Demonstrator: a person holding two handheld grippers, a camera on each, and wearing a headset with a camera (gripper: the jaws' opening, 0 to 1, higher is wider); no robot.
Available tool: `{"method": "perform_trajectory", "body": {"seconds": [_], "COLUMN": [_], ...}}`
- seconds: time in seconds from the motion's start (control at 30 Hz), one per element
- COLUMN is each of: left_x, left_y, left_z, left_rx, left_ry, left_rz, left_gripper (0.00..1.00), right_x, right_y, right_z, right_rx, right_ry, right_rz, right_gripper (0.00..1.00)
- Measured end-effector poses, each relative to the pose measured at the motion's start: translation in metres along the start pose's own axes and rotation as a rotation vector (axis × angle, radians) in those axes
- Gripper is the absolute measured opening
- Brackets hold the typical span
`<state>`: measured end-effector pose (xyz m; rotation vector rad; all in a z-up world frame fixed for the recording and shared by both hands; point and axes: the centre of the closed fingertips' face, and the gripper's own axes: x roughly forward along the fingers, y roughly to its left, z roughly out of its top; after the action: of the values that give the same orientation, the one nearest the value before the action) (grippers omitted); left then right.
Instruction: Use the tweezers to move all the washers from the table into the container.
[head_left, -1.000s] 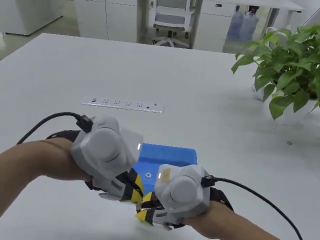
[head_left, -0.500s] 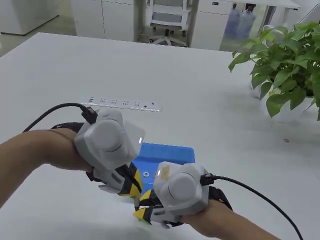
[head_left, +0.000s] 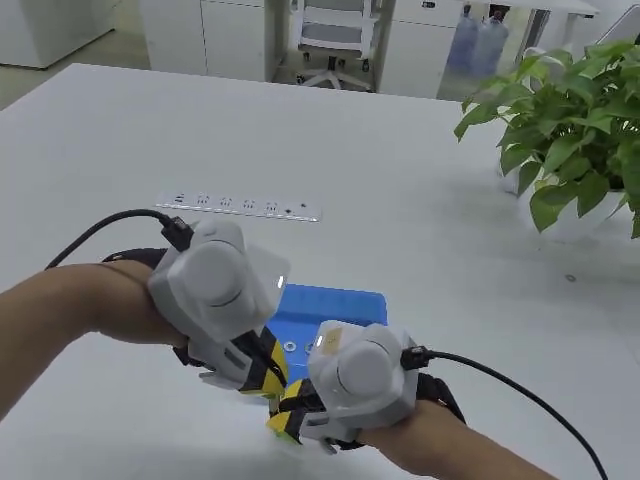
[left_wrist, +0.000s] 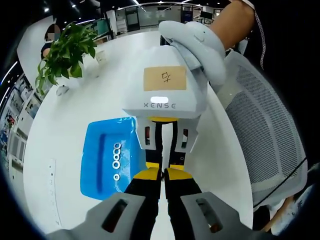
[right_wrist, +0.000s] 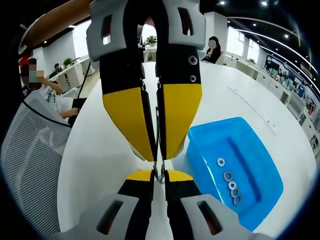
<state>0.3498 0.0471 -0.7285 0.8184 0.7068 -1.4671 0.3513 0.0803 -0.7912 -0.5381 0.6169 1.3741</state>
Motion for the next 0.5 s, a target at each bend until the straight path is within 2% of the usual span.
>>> {"method": "perform_trajectory", "body": {"seconds": [0.5], "left_x": [-0.0044], "left_y": [-0.0003], "left_z": [0.0009], "left_rx": [0.002], "left_ry": [0.007], "left_rz": [0.006], "left_gripper": [0.06], "right_x": [-0.0028], "right_y": [0.0012], "right_z": [0.0029], "right_rx": [-0.01], "right_ry": [-0.001], "right_rz": [0.005], "right_gripper": [0.1]}}
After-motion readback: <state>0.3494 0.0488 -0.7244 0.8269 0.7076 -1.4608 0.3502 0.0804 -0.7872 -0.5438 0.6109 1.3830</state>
